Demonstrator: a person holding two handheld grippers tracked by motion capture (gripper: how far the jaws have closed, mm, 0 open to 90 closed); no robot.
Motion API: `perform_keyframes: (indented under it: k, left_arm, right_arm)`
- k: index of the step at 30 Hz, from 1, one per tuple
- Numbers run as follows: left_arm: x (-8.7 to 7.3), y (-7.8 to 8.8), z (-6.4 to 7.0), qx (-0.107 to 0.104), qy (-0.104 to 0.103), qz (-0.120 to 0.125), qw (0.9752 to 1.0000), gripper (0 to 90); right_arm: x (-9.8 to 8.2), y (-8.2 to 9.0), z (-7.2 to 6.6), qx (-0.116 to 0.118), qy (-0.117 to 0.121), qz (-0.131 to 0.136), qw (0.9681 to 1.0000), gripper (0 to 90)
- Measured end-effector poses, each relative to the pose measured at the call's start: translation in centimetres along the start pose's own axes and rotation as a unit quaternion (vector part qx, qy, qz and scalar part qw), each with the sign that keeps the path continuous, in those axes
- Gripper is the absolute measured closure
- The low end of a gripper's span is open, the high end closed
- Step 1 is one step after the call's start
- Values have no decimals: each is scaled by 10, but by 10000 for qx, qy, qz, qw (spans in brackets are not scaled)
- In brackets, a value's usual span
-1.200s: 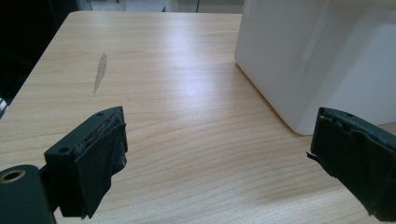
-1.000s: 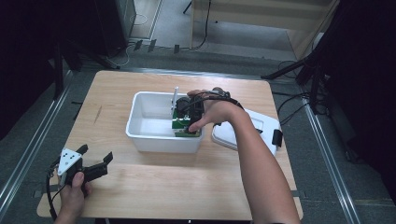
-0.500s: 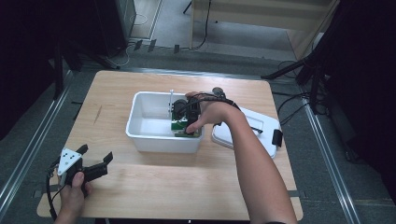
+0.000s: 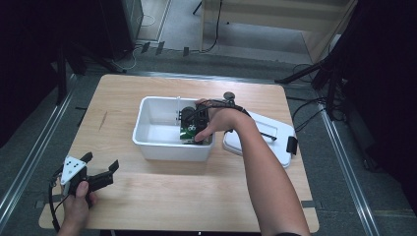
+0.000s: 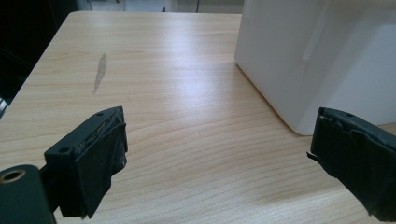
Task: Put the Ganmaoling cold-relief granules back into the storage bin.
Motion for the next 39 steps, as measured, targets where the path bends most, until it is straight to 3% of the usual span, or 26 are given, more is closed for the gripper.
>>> perform_keyframes:
  k: [8, 21, 28, 39]
  left_arm:
    - [0, 0, 0, 1, 3, 3, 10000, 45]
    - [0, 0, 0, -5, -10, -1, 10000, 45]
    - [0, 0, 0, -6, -5, -2, 10000, 45]
    - [0, 0, 0, -12, -29, -26, 10000, 45]
  right_arm:
    - [1, -5, 0, 49, 52, -45, 10000, 153]
    - [-3, -7, 0, 68, -75, -95, 9999, 124]
    - [-3, -1, 1, -5, -12, 64, 10000, 128]
    - [-11, 18, 4, -123, -148, 395, 9990, 100]
Point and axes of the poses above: each handheld gripper's, and its own axes: y roughly backward along the jaws, x roughly out of its top, z roughly to its right, the point moved 6 cm from there along -y, roughly forward along the jaws, and after that the axes turned 9 degrees about x, right-handed, at the moved point
